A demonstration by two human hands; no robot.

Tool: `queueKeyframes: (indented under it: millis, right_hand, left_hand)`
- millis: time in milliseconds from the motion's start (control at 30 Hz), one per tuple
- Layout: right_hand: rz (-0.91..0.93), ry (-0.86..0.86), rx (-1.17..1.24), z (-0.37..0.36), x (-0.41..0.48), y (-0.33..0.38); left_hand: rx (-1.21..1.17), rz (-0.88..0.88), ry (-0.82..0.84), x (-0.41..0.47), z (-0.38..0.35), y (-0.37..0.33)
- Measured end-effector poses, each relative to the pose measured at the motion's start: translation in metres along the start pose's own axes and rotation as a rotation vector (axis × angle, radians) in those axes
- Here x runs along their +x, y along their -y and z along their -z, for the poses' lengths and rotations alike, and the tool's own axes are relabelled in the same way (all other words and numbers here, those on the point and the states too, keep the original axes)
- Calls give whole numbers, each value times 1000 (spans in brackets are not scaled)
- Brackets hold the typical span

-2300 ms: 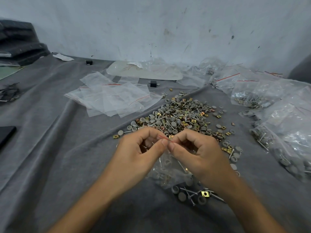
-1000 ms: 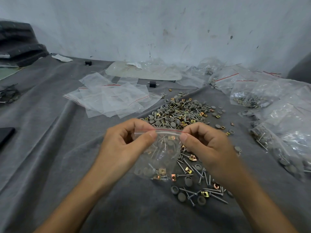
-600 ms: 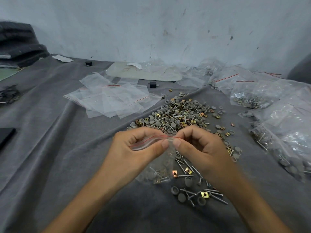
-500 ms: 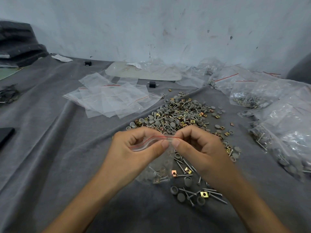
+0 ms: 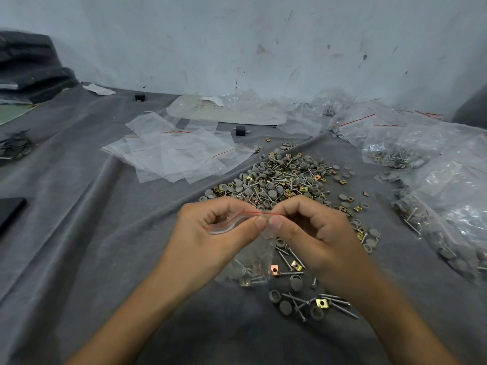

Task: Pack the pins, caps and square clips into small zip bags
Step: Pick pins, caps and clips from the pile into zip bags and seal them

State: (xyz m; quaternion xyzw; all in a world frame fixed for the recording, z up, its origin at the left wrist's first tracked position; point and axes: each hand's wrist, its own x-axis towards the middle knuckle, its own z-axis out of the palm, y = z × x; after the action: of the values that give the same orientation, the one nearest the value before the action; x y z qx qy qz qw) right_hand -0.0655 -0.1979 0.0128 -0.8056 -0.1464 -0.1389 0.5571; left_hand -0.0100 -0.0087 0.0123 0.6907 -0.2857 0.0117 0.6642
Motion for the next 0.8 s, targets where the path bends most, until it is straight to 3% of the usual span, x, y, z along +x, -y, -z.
queueKeyframes:
  millis: [567,700,800]
  right_hand:
    - [-78,-93,8,22,1,-9]
    - [-196,75,58,16,-1,-17]
    - [-164,161,-40,3,1,-23]
  left_hand:
    - [-4,92,-158,7,22,5]
    - [-18,93,-180,9,24,6]
    - [-31,59,-218,11,29,10]
